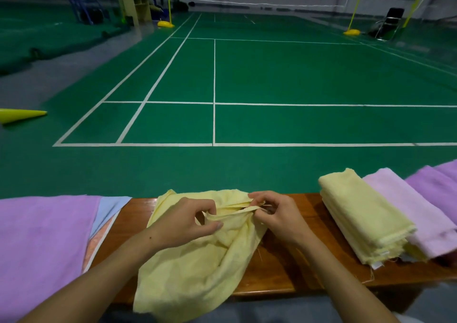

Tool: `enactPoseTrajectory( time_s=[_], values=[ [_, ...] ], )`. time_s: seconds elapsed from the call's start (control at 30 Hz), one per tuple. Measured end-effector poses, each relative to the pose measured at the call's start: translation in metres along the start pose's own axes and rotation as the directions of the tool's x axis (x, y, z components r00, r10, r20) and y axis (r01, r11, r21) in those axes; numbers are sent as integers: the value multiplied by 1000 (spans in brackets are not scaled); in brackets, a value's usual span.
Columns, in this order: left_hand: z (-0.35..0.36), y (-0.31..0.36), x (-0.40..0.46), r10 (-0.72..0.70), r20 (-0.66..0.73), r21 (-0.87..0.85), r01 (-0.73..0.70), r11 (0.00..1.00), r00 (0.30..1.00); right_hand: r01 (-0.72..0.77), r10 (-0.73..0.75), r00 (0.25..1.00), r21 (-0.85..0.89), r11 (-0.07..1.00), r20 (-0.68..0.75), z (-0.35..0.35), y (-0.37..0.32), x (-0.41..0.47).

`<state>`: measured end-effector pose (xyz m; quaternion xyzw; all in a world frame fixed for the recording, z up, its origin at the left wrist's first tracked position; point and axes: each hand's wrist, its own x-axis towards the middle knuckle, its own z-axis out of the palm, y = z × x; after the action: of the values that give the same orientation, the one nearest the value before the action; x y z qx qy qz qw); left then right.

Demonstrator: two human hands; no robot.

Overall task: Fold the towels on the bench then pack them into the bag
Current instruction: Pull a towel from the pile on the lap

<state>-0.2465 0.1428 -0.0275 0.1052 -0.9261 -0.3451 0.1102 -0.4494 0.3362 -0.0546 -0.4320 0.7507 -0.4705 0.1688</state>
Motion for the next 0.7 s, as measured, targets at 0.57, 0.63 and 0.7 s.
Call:
enactPoseTrajectory(
  time_s=[0.57,0.63,0.7],
  values=[
    [-93,67,-7,261,-342,308,-154,939,903,302,-314,947,-547,781,75,-69,-140,-18],
    [-110,84,-9,271,-364,262,-182,948,891,299,-327,944,-528,795,41,-76,-161,-20],
    [-124,98,-13,280,-379,205,-215,955,882,283,-331,944,-514,810,-1,-84,-180,-23]
  ],
)
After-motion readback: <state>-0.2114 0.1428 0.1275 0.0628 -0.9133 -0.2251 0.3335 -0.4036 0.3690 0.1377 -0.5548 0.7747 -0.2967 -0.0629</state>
